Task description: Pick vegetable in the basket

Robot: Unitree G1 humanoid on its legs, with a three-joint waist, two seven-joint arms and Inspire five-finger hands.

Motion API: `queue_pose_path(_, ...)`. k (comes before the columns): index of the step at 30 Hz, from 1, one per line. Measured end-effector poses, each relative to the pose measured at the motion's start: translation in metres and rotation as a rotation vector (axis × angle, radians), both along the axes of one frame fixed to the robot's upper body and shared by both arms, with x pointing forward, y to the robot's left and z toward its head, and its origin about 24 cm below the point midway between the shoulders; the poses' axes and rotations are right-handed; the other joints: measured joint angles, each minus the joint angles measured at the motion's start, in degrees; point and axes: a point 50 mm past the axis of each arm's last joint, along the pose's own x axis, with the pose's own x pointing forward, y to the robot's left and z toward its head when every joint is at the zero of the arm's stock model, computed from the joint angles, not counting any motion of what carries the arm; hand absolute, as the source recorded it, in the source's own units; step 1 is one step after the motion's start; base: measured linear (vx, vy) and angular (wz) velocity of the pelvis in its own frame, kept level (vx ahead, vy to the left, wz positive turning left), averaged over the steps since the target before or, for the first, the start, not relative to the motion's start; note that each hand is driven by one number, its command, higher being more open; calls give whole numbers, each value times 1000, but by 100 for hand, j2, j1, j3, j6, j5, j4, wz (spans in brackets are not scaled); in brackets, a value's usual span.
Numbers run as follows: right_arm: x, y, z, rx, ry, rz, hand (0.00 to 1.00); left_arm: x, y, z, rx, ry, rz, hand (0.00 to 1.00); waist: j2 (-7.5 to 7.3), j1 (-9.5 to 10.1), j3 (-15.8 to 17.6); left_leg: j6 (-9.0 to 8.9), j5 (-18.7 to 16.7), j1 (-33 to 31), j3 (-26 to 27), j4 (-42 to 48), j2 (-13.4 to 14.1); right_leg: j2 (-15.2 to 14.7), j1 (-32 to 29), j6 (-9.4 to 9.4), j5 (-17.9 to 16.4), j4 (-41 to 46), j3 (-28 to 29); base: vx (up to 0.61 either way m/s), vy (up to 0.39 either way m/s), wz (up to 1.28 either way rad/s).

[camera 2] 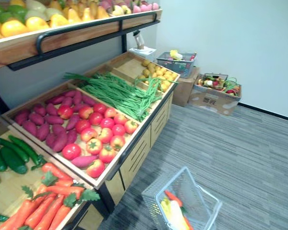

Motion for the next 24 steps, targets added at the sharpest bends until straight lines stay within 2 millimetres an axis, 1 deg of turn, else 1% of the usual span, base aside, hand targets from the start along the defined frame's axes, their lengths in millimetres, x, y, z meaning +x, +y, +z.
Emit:
queue_pose_path(1,0,-1,0,-6,2,4,0,1,0,0,0,2,-1,100,18,0,0,-35,20,7,56,26,38,60,-8,8,-27,-77,31,-40,-114,-53)
queue_pose_path(2,0,-1,0,-15,12,5,0,1,1,0,3,3,-1,100,7,-1,20,-72,40,-5,152,83,99,94,-27,21,-193,-101,-65,-15,-136,-42)
queue_pose_path(3,-2,-3,0,-21,27,3,0,1,1,0,5,6,1,100,142,5,18,-115,24,-72,253,147,298,97,-41,-1,-482,157,-311,15,-206,-18)
queue_pose_path(4,-5,-6,0,-32,53,31,0,1,2,0,15,10,4,100,116,-98,27,-399,-175,-78,232,463,516,-153,-254,-259,-957,1253,-206,57,-177,2)
queue_pose_path(5,-11,-4,-1,-33,80,47,0,1,7,1,30,9,6,100,-39,-111,29,-476,-245,-79,215,689,453,-362,-208,-89,-1148,1466,-59,106,-198,-15)
queue_pose_path(6,-20,-1,-3,-30,126,48,0,2,15,3,51,-1,22,100,-93,-4,43,-434,-310,-182,153,1495,748,-196,-111,-35,-1333,1447,189,125,-265,-46)
queue_pose_path(7,-20,-3,-2,-26,140,55,0,2,18,4,64,-23,50,100,-53,0,18,-24,-257,-745,-241,2662,1211,104,86,11,-1222,1051,254,120,-313,-66)
queue_pose_path(8,-19,-5,-2,-30,143,67,0,5,19,6,69,-46,50,100,-43,12,27,183,-237,-1018,-537,3150,1270,217,154,-31,-1132,861,344,103,-346,-77)
queue_pose_path(9,-18,-8,-1,-32,158,99,0,11,16,7,63,-83,48,100,-43,44,30,247,-309,-1466,-1164,3771,1097,414,344,-118,-912,437,568,169,-299,-106)
queue_pose_path(10,-19,-10,-1,-33,172,126,0,13,8,6,43,-100,57,100,-55,58,38,194,-361,-1743,-1719,3957,722,540,588,-167,-724,46,807,173,-255,-115)
queue_pose_path(11,-20,-10,-1,-31,177,138,0,14,4,6,35,-110,64,100,-66,68,44,141,-397,-1822,-1900,3918,564,594,704,-193,-653,-109,908,185,-182,-103)
queue_pose_path(12,-24,-10,-2,-24,190,162,0,16,1,6,35,-129,70,100,-88,71,57,129,-450,-1899,-2040,3624,349,696,936,-228,-537,-432,1068,124,-130,-79)
queue_pose_path(13,-27,-8,-3,-15,199,178,0,17,4,8,30,-148,69,100,-156,74,83,125,-468,-1953,-2094,3046,146,788,1150,-139,-467,-736,1225,104,-124,-67)
queue_pose_path(14,-28,-7,-3,-8,197,177,0,19,7,9,31,-160,69,100,-190,82,89,159,-455,-1996,-2157,2645,20,783,1237,142,-611,-874,1231,82,-95,-74)
queue_pose_path(15,-26,-12,-1,-18,183,178,0,21,-7,7,-2,-160,66,100,156,142,75,193,-357,-2176,-2418,1800,171,634,866,300,-1200,102,951,34,-11,-68)
queue_pose_path(16,-21,-17,1,-30,160,183,0,23,-10,7,-12,-175,86,100,99,188,66,-114,-294,-2303,-2534,1580,228,371,639,-477,-1190,534,999,-15,30,-63)
queue_pose_path(17,-21,-20,2,-49,148,170,0,22,-3,7,3,-176,85,100,133,181,158,-389,104,-2394,-2863,1495,173,267,772,-4,-1113,409,923,-2,39,-31)
queue_pose_path(18,-28,-21,1,-55,166,169,0,16,-6,5,7,-149,84,100,52,181,109,-332,253,-2271,-2963,1153,34,242,1024,-9,-1014,60,979,35,0,-10)
queue_pose_path(19,-30,-21,1,-59,163,167,0,14,-5,4,6,-140,95,100,23,164,78,-276,324,-2236,-2963,1022,-18,239,1100,4,-1000,-59,986,192,-45,-6)
queue_pose_path(20,-33,-23,2,-69,156,164,0,13,-5,4,8,-134,90,100,10,153,55,-183,530,-2125,-2963,667,-80,246,1202,9,-999,-150,994,192,-36,-6)
queue_pose_path(21,-32,-25,2,-73,155,166,0,13,-5,4,10,-132,88,100,10,152,54,-170,679,-2047,-2963,510,-101,245,1222,10,-999,-155,1020,252,-27,-14)
queue_pose_path(22,-30,-24,2,-71,150,167,0,13,-5,4,10,-130,82,100,5,158,52,-155,909,-1890,-2964,233,-151,230,1254,26,-1008,-164,1041,166,-2,-15)
queue_pose_path(24,-33,-23,1,-57,150,159,0,14,-4,4,13,-125,56,100,-64,125,-21,-52,1246,-1457,-2921,-452,-320,111,1305,167,-1092,-140,1050,236,-1,0)
